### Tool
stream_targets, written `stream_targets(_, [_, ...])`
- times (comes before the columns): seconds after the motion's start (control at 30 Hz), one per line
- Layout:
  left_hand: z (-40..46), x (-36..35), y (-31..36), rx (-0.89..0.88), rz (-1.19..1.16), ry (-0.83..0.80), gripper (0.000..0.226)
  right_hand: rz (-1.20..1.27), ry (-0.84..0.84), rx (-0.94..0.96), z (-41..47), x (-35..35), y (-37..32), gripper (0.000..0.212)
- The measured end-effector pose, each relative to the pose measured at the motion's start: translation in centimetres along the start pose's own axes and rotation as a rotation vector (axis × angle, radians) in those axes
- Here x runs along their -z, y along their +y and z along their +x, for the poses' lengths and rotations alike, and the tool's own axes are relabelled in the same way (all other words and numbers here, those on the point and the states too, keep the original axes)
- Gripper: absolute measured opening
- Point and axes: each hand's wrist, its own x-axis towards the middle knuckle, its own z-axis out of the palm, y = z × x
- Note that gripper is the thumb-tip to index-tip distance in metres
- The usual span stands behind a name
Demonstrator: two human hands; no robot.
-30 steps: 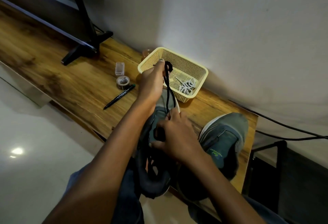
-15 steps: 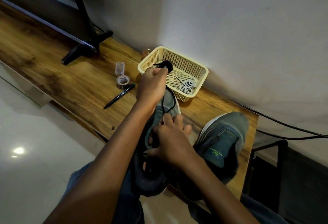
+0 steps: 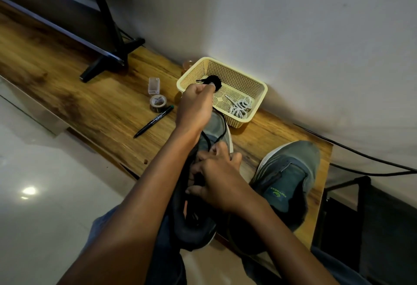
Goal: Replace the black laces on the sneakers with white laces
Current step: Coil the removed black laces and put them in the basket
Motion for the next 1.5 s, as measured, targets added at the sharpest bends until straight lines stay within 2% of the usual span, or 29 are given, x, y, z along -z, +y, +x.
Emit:
stream_targets(0.07, [0.0, 0.0, 0.0, -0.003, -0.006, 0.0, 0.016, 0.151, -0.012, -0.02, 0.1, 0.2, 0.9, 0.009])
stream_targets(0.17, [0.1, 0.0, -0.1, -0.003, -0.003, -0.003, 0.017, 0.569, -0.002, -0.033, -0.1, 2.2, 2.3, 0.009])
stream_targets(0.27, [0.2, 0.0, -0.3, 0.009, -0.001, -0.007, 0.022, 0.866, 0.176, -0.111, -0.7, 4.7, 3.6, 0.008])
stream_targets(0.37, [-0.3, -0.2, -0.2, -0.02, -0.02, -0.096, 0.023, 1.057, 0.385, -0.219, -1.0, 5.8, 4.8, 0.016])
stream_targets(0.5, [-1.5, -0.6, 0.2, -0.077, -0.004, -0.362, 0.031, 1.135, 0.556, -0.317, -1.1, 6.3, 6.0, 0.012])
stream_targets(0.6, [-2.5, -1.4, -0.1, -0.03, -0.038, -0.516, 0.028, 1.104, 0.623, -0.306, -1.2, 6.6, 6.4, 0.004])
stream_targets(0.67, [-3.0, -2.2, -0.5, 0.007, -0.088, -0.573, 0.022, 1.058, 0.634, -0.278, -1.4, 6.6, 6.5, 0.007])
stream_targets(0.8, [-3.1, -2.8, -0.9, 0.116, -0.178, -0.509, 0.019, 1.027, 0.59, -0.271, -1.6, 6.8, 6.8, 0.009])
stream_targets(0.93, [-2.7, -2.4, -0.3, 0.091, -0.261, -0.395, 0.033, 0.983, 0.605, -0.484, -2.4, 7.5, 8.3, 0.006])
stream_targets(1.0, [-2.7, -2.1, 0.2, 0.087, -0.346, -0.369, 0.037, 0.683, 0.577, -0.582, -2.6, 7.2, 9.3, 0.012])
stream_targets(1.07, [-2.8, -2.2, 0.6, 0.122, -0.438, -0.391, 0.039, 0.44, 0.49, -0.601, -2.6, 6.9, 9.4, 0.031])
stream_targets(1.13, [-3.1, -2.5, 0.8, 0.143, -0.502, -0.433, 0.039, 0.596, 0.384, -0.504, -2.4, 6.9, 8.7, 0.041])
stream_targets(1.2, [-3.1, -2.6, 0.8, 0.154, -0.555, -0.474, 0.038, 0.873, 0.263, -0.362, -2.1, 6.4, 7.9, 0.033])
stream_targets(1.27, [-3.2, -2.5, 0.9, 0.168, -0.598, -0.517, 0.037, 1.04, 0.165, -0.28, -2.0, 5.8, 7.1, 0.017])
stream_targets(1.33, [-3.1, -2.4, 1.0, 0.203, -0.626, -0.551, 0.037, 1.099, 0.105, -0.226, -1.9, 5.3, 6.6, 0.007])
stream_targets(1.43, [-2.7, -1.7, 1.2, 0.244, -0.584, -0.603, 0.036, 1.108, 0.066, -0.204, -2.1, 5.9, 7.4, 0.019])
stream_targets(1.5, [-2.6, -1.0, 1.4, 0.235, -0.474, -0.685, 0.036, 1.192, 0.06, -0.246, -2.5, 6.9, 8.5, 0.025])
